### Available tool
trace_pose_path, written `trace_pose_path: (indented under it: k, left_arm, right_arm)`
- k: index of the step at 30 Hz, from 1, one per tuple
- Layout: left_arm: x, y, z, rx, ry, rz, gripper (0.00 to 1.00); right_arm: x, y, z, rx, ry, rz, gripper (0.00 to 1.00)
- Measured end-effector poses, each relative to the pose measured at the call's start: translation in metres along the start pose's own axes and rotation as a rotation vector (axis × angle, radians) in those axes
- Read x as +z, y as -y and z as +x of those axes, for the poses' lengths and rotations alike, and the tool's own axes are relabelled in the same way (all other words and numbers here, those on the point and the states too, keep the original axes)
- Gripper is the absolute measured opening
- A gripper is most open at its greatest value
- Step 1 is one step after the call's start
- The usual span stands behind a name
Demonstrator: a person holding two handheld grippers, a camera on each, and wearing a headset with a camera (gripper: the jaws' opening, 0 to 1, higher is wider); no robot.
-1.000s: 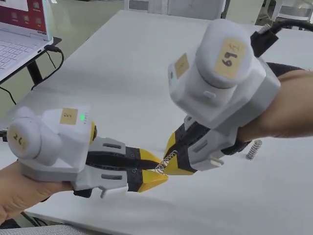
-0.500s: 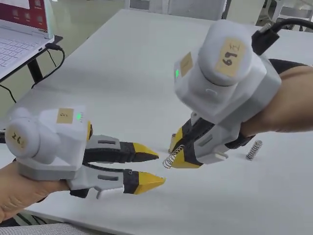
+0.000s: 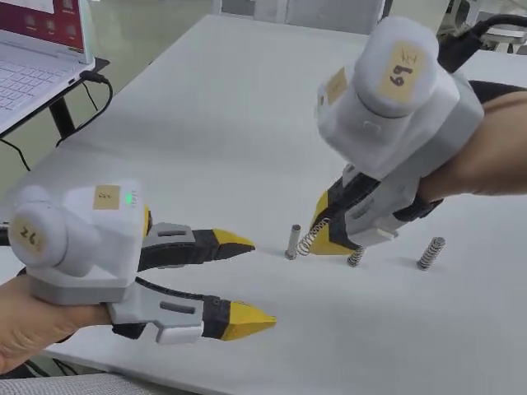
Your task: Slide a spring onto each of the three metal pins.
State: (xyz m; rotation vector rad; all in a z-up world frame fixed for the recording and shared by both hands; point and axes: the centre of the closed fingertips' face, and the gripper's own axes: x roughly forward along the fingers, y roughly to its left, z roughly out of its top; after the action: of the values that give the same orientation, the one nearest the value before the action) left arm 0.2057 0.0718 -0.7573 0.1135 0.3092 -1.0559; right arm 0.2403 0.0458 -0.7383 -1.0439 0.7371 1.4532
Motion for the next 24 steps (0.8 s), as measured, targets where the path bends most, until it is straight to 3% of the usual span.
trace_pose_path:
  k: [14, 21, 24]
  left_arm:
    - [0.001, 0.002, 0.001, 0.006, 0.005, -0.009, 0.57]
    - [0.002, 0.004, 0.003, 0.007, 0.011, -0.013, 0.59]
    - [0.002, 0.004, 0.003, 0.010, 0.010, -0.013, 0.59]
  right_arm:
    - [-0.005, 0.034, 0.001, -0.032, -0.069, -0.020, 0.08]
    - [-0.003, 0.052, 0.014, -0.017, -0.095, -0.029, 0.08]
    - [-0.006, 0.051, 0.020, -0.008, -0.124, -0.043, 0.08]
